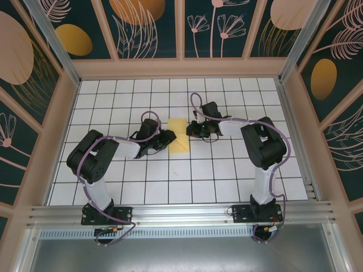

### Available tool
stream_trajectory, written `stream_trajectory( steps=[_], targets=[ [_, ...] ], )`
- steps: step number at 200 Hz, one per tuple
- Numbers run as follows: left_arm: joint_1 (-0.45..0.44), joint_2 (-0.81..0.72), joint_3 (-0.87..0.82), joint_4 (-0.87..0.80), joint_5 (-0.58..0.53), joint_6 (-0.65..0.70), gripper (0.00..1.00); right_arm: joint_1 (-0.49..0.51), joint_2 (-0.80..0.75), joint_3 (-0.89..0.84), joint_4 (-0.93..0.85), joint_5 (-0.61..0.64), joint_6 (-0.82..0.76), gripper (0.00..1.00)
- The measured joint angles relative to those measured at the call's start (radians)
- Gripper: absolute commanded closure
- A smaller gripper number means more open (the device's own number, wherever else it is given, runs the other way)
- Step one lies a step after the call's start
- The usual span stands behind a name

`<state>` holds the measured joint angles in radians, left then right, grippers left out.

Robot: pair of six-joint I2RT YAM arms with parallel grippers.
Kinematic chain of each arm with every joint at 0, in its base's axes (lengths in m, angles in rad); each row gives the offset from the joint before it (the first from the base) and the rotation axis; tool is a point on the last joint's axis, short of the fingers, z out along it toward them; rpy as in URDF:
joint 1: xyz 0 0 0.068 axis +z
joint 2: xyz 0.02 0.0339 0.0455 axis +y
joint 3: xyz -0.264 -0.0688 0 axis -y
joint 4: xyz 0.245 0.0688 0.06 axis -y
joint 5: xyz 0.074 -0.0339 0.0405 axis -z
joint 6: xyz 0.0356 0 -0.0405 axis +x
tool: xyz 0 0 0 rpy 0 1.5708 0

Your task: Fold a paper plane with a square sheet of paper (pick it up from the middle)

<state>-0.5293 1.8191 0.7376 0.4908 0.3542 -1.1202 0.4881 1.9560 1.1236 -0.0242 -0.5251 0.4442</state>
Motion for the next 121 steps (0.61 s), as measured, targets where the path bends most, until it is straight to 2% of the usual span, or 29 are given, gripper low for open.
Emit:
stream_trajectory(
  steps=[52, 121],
  targets=[
    [0.0, 0.038, 0.028, 0.002, 0.016, 0.0, 0.68, -0.011, 0.005, -0.003, 0.014, 0.0, 0.011, 0.93],
    [0.0, 0.07, 0.075, 0.029, 0.04, 0.001, 0.76, -0.011, 0.008, -0.007, 0.021, -0.001, 0.011, 0.92]
  ],
)
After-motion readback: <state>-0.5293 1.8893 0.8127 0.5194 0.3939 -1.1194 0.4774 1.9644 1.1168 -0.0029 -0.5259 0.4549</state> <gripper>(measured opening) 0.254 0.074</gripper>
